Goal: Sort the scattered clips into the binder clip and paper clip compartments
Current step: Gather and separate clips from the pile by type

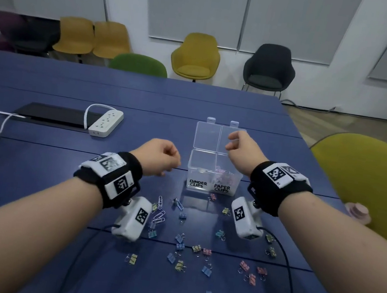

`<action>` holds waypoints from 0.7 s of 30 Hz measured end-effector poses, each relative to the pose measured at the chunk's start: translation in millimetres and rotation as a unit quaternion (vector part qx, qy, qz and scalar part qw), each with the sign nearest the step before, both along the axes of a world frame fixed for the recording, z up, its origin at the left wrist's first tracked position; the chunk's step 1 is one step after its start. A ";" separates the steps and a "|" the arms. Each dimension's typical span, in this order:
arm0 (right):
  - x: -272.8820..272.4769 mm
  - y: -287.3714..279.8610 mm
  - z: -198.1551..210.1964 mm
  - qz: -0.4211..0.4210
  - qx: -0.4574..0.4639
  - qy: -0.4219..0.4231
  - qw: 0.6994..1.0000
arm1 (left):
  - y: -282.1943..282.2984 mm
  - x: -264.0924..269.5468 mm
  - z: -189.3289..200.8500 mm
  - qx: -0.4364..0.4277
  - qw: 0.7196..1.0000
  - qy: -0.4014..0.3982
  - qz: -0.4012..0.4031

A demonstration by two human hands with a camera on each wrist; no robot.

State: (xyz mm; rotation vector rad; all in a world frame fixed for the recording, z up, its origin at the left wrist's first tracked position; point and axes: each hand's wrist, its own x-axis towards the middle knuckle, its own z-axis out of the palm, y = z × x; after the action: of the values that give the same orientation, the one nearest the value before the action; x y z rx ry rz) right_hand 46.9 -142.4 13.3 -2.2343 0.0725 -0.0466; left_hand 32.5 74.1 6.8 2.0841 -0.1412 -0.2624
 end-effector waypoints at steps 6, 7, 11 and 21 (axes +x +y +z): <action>-41.3 38.7 0.8 0.122 -0.145 -0.087 0.978 | 26.1 -14.6 -28.6 0.301 0.941 0.058 -0.141; -47.3 47.0 -1.5 0.169 -0.195 -0.058 0.964 | 24.9 -16.7 -30.8 0.318 0.934 0.055 -0.152; -57.9 72.7 -18.8 0.282 -0.371 0.081 0.881 | 18.7 -19.8 -31.4 0.353 0.919 0.018 -0.177; -64.3 83.1 -27.4 0.279 -0.435 0.080 0.852 | 6.2 -25.7 -30.0 0.437 0.876 -0.057 -0.195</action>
State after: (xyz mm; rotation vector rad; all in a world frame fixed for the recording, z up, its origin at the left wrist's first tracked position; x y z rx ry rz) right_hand -17.4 -59.3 -14.0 -3.0642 -0.6306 0.5230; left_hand 6.8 80.4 -23.2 2.9683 -0.6129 -0.5158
